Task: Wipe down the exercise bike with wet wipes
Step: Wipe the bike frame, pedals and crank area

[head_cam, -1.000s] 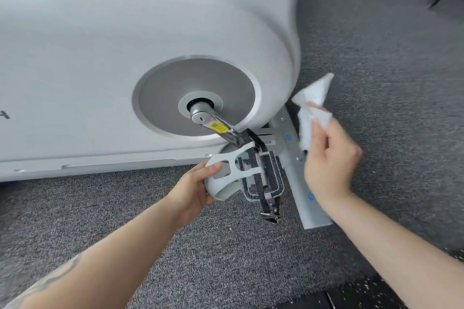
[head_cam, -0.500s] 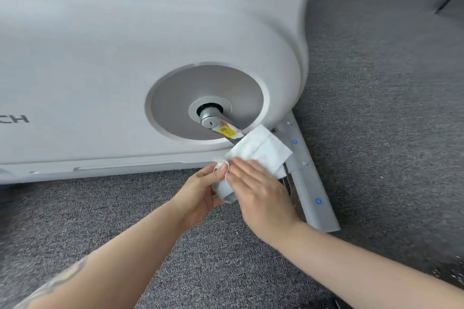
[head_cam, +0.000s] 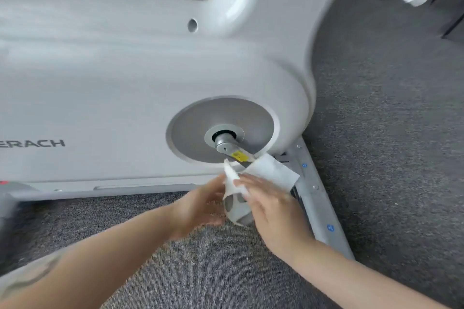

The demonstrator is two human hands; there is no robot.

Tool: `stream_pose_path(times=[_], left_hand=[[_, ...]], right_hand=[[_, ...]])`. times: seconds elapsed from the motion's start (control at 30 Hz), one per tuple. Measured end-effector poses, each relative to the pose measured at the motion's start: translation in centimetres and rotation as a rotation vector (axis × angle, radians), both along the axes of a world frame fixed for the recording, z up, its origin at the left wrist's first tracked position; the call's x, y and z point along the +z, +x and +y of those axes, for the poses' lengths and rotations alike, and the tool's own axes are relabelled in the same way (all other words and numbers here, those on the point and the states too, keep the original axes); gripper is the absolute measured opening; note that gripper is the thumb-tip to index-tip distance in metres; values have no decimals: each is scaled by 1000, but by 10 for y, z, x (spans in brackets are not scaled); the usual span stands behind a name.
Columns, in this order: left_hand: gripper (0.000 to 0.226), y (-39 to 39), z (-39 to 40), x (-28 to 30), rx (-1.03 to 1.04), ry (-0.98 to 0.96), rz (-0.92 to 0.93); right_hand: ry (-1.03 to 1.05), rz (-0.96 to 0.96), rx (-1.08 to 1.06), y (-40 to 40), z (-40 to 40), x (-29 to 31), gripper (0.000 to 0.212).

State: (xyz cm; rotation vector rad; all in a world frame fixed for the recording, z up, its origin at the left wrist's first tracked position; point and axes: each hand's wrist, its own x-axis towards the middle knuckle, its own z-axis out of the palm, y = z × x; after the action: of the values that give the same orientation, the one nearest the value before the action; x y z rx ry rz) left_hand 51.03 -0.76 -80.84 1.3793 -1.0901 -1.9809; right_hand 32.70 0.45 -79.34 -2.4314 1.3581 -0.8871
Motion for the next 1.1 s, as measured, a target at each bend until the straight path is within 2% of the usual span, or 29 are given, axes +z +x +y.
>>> stream_pose_path(times=[0.07, 0.1, 0.13, 0.17, 0.2, 0.27, 0.33, 0.4, 0.5, 0.57, 0.6, 0.67, 0.77, 0.83, 0.9, 1.0, 1.07, 1.1], left_hand=[[59, 29, 9, 19, -215, -487, -492], [54, 45, 11, 29, -290, -835, -733], [45, 59, 10, 43, -317, -1160, -883], [38, 70, 9, 59, -288, -1395, -933], [34, 80, 5, 70, -218, -1547, -935], [36, 97, -8, 88, -3, -1750, -1023], [43, 114, -20, 96, 232, -1795, -1214], [50, 133, -27, 97, 389, -1724, -1355], [53, 155, -30, 96, 433, -1672, -1509], [55, 163, -32, 99, 449, -1659, -1565], [57, 167, -32, 102, 477, -1630, -1568], [60, 173, -34, 107, 542, -1568, -1561], [58, 175, -39, 108, 605, -1569, -1593], [56, 171, -42, 107, 672, -1588, -1599], [55, 168, -45, 104, 719, -1615, -1597], [55, 170, -46, 102, 736, -1647, -1599], [55, 170, -47, 103, 749, -1656, -1598], [54, 168, -48, 102, 758, -1658, -1592]], right_hand=[[17, -348, -209, -5, -9, 32, 33], [-51, -463, -277, -5, -13, 47, 32], [-157, -530, -306, -5, -20, 62, 31], [-291, -525, -312, -7, -26, 75, 31], [-427, -467, -311, -2, -36, 84, 30], [-576, -328, -286, 15, -61, 91, 33], [-639, -190, -184, 39, -88, 87, 37], [-757, 22, -55, 67, -101, 79, 41], [-1014, 436, 143, 95, -115, 75, 46], [-1089, 627, 161, 90, -121, 81, 53], [-1069, 622, 114, 82, -121, 83, 56], [-973, 491, -38, 63, -119, 86, 63], [-860, 372, -152, 80, -109, 90, 67], [-881, 412, -57, 110, -104, 89, 65], [-962, 561, 80, 123, -106, 90, 61], [-1096, 773, 138, 83, -125, 98, 58], [-1107, 728, 76, 40, -134, 100, 60], [-1045, 644, 24, 21, -136, 98, 61]])
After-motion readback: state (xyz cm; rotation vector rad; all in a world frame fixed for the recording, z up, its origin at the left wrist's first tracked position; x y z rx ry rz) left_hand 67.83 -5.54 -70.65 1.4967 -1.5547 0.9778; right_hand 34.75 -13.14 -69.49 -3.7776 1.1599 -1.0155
